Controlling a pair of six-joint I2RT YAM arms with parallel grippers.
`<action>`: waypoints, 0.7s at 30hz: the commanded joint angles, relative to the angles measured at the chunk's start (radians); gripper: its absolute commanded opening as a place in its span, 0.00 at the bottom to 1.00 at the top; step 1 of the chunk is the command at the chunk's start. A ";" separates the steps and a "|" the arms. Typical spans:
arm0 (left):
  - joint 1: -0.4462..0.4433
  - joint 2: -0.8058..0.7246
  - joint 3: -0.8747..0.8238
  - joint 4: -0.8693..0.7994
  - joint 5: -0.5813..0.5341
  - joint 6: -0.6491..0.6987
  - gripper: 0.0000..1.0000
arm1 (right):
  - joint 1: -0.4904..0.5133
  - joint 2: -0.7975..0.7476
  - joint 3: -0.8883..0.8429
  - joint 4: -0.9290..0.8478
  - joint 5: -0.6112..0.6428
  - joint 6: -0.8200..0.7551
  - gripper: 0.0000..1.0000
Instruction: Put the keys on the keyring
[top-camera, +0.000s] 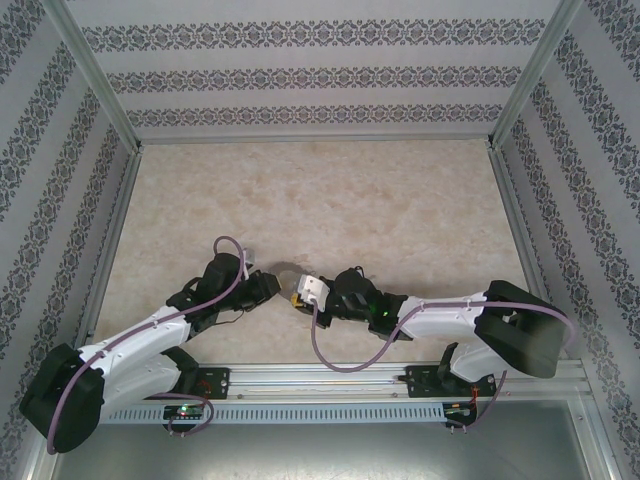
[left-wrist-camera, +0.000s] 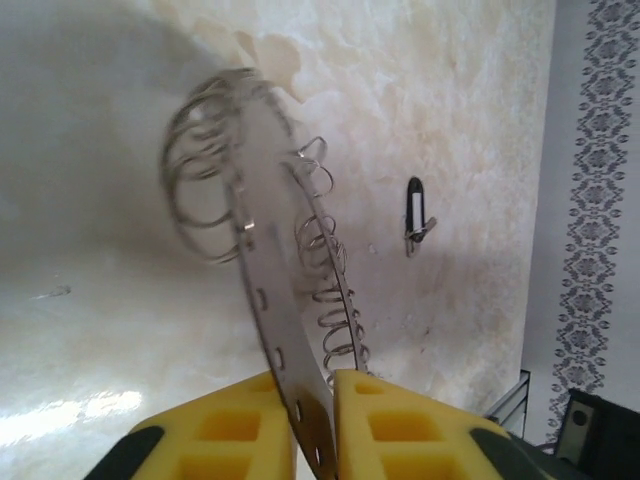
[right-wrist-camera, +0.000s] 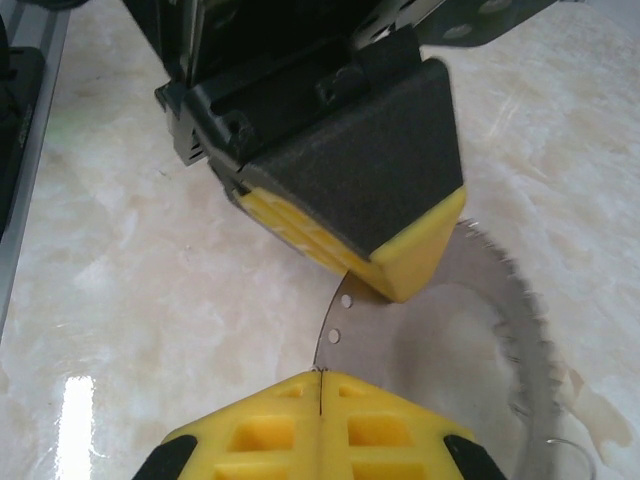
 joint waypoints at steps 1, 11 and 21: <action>0.002 -0.011 -0.005 0.048 0.006 0.007 0.09 | 0.013 0.003 0.026 0.018 0.008 -0.025 0.00; 0.003 -0.028 0.000 0.046 -0.012 0.083 0.00 | 0.017 -0.020 0.015 -0.031 0.024 0.016 0.09; 0.001 -0.044 0.093 -0.137 -0.048 0.314 0.00 | 0.002 -0.147 0.110 -0.365 -0.064 0.186 0.37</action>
